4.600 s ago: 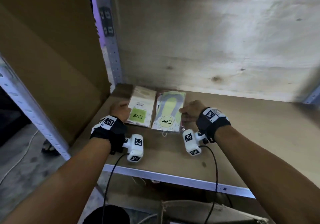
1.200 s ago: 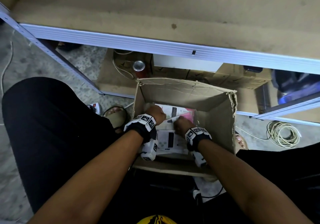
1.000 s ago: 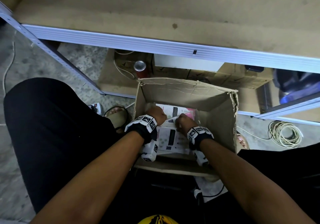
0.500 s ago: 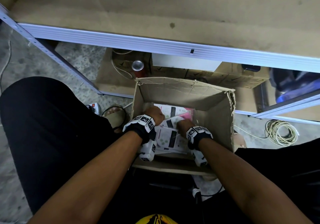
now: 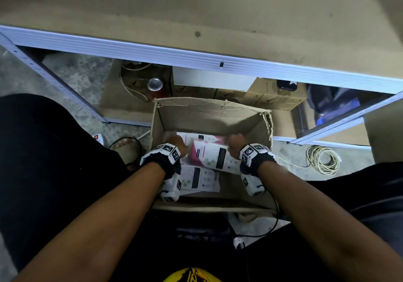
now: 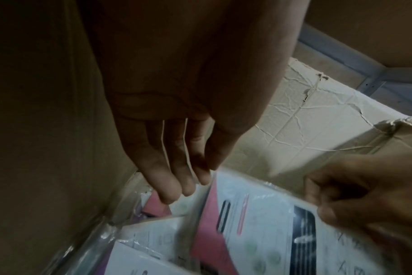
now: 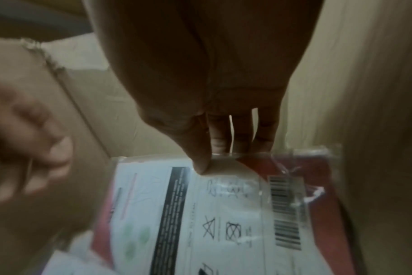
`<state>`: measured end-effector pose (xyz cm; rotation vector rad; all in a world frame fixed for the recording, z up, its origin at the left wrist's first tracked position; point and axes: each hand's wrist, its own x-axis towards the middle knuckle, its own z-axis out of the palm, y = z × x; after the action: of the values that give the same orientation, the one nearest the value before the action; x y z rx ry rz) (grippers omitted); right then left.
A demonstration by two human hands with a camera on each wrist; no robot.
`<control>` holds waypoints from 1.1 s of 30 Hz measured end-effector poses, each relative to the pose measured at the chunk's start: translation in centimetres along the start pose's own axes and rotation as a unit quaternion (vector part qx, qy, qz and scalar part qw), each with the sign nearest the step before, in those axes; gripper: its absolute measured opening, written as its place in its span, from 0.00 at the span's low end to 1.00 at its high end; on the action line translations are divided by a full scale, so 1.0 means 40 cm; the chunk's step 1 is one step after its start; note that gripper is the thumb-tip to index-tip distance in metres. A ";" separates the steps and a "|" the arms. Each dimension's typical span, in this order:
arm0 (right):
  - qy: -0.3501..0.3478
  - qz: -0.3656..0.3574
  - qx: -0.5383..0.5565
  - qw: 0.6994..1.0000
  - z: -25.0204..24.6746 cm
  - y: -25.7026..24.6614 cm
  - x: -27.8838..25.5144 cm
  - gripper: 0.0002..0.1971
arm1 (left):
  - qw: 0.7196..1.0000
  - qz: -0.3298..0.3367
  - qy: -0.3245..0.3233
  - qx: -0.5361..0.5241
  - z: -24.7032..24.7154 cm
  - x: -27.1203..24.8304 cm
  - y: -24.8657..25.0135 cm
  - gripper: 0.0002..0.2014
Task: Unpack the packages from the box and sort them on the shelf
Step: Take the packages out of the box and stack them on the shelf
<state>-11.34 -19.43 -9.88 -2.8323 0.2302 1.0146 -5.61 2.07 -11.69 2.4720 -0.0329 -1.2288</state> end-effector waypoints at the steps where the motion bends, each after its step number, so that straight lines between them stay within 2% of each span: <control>1: 0.007 0.013 -0.003 1.000 -0.013 0.000 -0.008 0.16 | 1.000 -0.001 -0.005 -0.001 0.005 0.002 -0.002 0.19; 6: 0.055 0.016 0.003 0.998 -0.100 -0.008 -0.034 0.11 | 1.000 -0.003 -0.009 -0.003 0.027 0.006 -0.007 0.18; 9: 0.083 -0.004 -0.015 0.996 -0.167 -0.021 -0.051 0.13 | 1.000 0.020 0.007 0.019 0.045 0.006 0.001 0.16; 15: 0.155 -0.065 -0.028 0.985 -0.230 -0.021 -0.096 0.13 | 0.995 0.037 -0.023 0.084 0.088 0.008 -0.012 0.16; 21: 0.150 -0.090 -0.011 0.985 -0.236 -0.047 -0.108 0.15 | 0.990 0.058 -0.029 0.126 0.085 0.016 -0.026 0.23; 23: 0.150 -0.099 -0.009 0.984 -0.237 -0.060 -0.109 0.16 | 0.986 0.070 -0.035 0.145 0.084 0.019 -0.029 0.23; 28: 0.163 -0.118 0.010 0.979 -0.241 -0.052 -0.116 0.17 | 0.983 0.065 -0.057 0.163 0.100 0.036 -0.038 0.28; 33: 0.154 -0.126 0.018 0.980 -0.241 -0.048 -0.125 0.17 | 0.977 0.050 -0.066 0.195 0.112 0.058 -0.040 0.26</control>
<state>-8.86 -18.66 0.83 -2.8776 -0.0833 0.5174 -7.88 1.68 -16.44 2.6647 -0.4717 -1.4552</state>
